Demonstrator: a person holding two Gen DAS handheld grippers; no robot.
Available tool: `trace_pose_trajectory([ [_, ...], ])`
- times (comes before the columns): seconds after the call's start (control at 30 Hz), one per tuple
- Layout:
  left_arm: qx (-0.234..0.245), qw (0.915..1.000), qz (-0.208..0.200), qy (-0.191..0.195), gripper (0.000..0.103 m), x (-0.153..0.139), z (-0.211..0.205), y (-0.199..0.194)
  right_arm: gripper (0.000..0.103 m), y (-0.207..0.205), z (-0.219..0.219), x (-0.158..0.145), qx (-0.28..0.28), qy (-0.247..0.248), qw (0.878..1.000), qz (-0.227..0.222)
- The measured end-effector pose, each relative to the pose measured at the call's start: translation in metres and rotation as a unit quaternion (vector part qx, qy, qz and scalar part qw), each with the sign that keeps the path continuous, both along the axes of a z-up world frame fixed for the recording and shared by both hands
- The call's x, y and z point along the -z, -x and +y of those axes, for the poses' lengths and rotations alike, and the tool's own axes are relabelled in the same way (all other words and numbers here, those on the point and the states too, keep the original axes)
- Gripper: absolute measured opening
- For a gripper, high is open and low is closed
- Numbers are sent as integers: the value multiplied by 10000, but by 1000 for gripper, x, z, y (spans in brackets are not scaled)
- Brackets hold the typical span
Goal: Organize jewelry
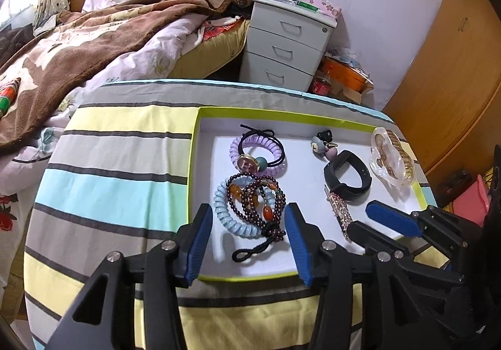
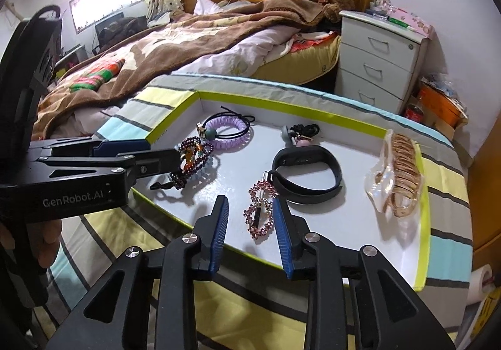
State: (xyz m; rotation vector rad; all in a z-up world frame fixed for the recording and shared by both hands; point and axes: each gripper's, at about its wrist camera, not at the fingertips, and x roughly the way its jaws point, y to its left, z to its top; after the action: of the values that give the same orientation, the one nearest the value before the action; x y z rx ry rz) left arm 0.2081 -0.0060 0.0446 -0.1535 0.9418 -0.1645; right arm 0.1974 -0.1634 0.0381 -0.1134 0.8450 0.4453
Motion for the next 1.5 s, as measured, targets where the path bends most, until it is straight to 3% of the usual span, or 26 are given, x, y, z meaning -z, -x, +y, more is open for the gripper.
trace_pose_trajectory([
  [0.23,-153,9990,-220,-352,53,-11,-2,22,36,22,-8,-13,414,-37,9986,-336],
  [0.87,-369,9901,-908,-1001,53,-24,-18,91,37,85,-32,-25,1527,-226,9855,-710],
  [1.07,-358,9903,-937,-965,53,-24,-21,103,42,100,-33,-25,1617,-217,9835,-777],
  [1.5,-371,9888,-997,-1046,53,-25,-29,115,43,111,-36,-26,1683,-269,9818,-834],
])
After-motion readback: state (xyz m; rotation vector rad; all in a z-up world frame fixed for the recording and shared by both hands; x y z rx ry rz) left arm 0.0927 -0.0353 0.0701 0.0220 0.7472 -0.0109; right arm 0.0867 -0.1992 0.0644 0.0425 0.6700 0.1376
